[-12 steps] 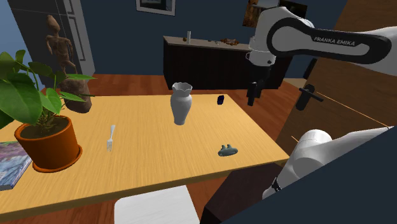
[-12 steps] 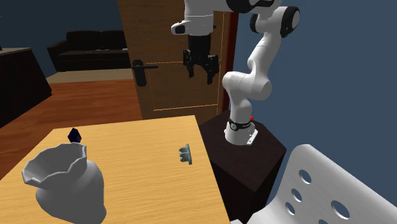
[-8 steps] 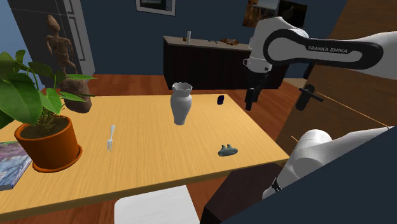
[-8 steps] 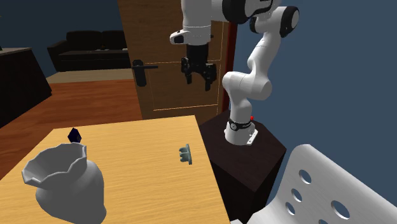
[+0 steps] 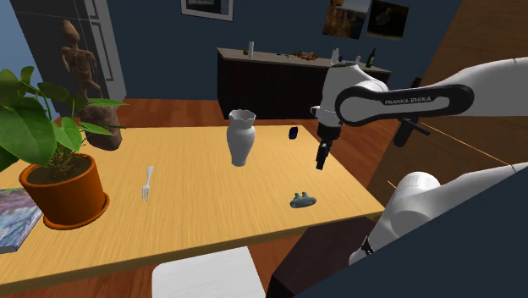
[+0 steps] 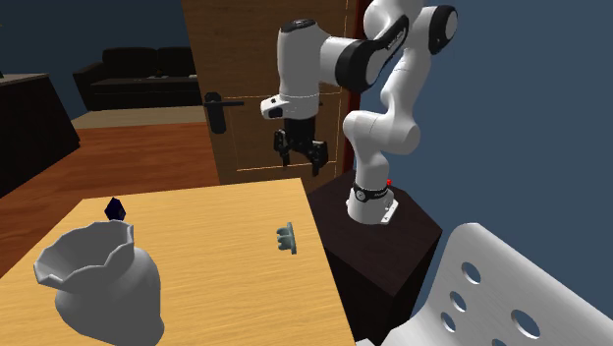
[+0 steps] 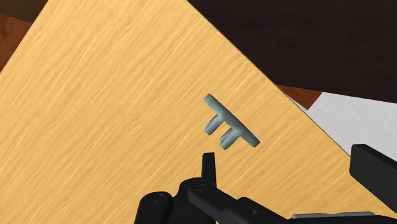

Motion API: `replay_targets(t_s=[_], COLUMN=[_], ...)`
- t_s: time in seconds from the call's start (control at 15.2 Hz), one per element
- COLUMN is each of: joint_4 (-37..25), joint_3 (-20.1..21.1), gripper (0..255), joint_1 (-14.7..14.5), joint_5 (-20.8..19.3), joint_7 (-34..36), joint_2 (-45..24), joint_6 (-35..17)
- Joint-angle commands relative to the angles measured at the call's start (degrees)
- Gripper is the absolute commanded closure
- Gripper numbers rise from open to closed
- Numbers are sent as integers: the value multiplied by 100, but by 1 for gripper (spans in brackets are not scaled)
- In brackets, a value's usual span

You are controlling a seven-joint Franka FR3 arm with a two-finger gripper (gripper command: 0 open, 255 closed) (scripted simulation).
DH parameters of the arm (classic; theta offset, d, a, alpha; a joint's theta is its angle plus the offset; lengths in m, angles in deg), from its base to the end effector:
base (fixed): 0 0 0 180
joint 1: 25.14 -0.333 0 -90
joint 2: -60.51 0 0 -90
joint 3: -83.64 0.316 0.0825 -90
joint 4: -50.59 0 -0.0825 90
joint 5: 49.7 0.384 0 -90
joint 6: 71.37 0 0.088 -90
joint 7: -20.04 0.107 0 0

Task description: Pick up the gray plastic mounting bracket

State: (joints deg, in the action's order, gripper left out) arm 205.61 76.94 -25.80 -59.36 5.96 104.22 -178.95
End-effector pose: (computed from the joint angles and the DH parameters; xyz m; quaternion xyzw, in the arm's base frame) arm 0.3082 -0.0442 0.4418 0.9920 0.1154 -0.0388 0.0334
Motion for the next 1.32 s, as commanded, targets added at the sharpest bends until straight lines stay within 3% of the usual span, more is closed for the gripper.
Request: replay_targets(t_s=[0.0, 0.4, 0.86, 1.25], joint_4=[254, 815, 957, 959], joint_3=[-139, -460, -789, -820], gripper=[0, 0, 0, 0], joint_1=[-9, -86, -239, -252], joint_5=[-119, -409, -619, -628], joint_7=[-201, -662, -1208, -1200], joint_2=[-232, -1231, -3112, -3788], joint_6=[-556, -2247, -4424, -5109])
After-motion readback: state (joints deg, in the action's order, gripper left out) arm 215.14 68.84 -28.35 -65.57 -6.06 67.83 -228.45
